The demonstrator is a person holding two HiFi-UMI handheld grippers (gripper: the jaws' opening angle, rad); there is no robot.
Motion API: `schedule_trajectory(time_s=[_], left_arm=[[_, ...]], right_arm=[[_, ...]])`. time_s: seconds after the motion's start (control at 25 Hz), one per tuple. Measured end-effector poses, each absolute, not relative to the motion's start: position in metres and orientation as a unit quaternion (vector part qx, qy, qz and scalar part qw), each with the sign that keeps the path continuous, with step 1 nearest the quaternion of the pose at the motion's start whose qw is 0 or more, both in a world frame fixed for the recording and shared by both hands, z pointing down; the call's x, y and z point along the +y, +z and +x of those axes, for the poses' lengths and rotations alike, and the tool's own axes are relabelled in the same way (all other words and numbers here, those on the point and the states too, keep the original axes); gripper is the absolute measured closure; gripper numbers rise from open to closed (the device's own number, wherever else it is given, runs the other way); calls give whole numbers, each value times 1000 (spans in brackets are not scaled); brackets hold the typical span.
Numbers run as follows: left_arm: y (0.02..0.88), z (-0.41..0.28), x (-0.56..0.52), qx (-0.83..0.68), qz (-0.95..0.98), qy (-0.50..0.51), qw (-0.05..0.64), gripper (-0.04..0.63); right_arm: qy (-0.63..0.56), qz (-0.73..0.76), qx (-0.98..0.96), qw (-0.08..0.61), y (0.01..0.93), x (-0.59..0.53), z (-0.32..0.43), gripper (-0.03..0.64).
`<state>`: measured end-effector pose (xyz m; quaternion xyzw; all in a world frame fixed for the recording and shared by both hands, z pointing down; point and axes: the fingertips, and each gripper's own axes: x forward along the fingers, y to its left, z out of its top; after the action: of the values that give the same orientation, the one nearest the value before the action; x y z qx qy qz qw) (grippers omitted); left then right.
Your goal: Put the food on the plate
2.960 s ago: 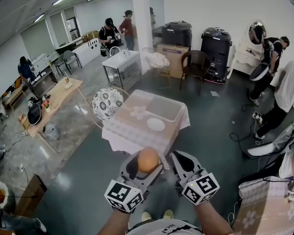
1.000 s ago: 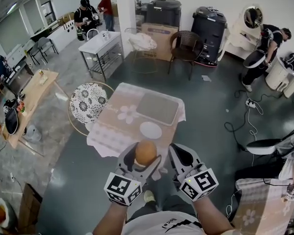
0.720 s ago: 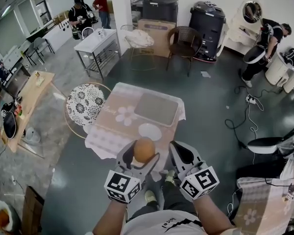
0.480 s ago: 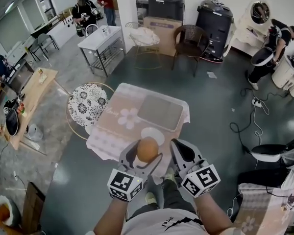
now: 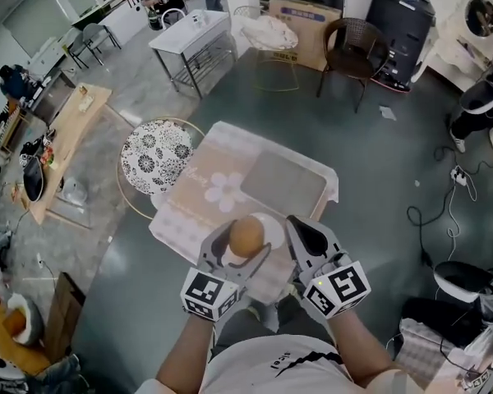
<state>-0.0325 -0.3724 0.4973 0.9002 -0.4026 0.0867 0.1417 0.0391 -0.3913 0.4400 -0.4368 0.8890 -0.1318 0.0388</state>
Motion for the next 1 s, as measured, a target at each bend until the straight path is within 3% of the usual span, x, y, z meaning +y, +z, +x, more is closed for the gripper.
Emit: schedule_trajectory(time_s=[0.48, 1.0], left_arm=[[590, -25, -421, -326, 922, 170, 123, 242], [730, 6, -413, -154, 944, 287, 56, 242]], right_arm=[[-173, -467, 867, 6, 520, -435, 43, 601], [-199, -527, 826, -7, 621, -442, 62, 601]])
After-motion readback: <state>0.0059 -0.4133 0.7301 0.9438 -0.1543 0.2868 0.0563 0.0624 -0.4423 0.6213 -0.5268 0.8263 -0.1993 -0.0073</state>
